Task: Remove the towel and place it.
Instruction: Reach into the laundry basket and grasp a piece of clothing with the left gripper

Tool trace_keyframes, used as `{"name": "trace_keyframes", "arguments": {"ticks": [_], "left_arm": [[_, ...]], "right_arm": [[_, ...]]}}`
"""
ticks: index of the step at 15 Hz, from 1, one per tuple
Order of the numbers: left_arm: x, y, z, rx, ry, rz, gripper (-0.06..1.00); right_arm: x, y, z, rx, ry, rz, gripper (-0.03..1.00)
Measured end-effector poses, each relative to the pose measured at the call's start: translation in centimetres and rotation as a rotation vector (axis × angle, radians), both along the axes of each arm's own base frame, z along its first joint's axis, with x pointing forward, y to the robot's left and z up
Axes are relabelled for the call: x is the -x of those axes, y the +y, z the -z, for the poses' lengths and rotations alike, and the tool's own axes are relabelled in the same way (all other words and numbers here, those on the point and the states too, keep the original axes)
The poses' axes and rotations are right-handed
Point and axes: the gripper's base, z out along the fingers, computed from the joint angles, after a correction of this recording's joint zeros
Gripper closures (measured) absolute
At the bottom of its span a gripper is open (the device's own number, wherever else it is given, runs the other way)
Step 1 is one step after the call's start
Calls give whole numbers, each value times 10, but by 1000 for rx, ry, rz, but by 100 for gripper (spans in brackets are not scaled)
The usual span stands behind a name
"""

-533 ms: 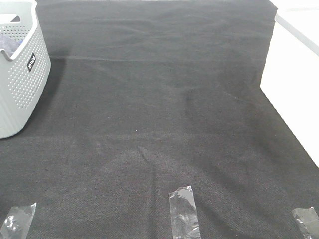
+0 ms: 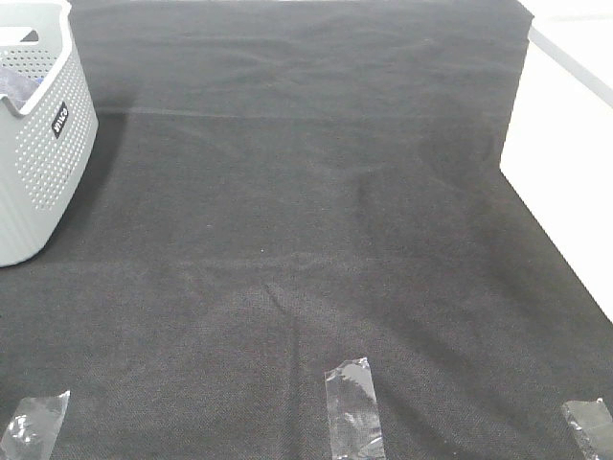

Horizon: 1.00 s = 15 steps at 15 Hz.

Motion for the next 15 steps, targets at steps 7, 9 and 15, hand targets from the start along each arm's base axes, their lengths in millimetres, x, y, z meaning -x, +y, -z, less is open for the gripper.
{"name": "trace_keyframes", "arguments": {"ticks": [7,9,15], "left_arm": [[0,0,0,0,0,0,-5],[0,0,0,0,0,0,-5],[0,0,0,0,0,0,-5]], "right_arm": [[0,0,0,0,0,0,28],[0,0,0,0,0,0,28],[0,0,0,0,0,0,28]]}}
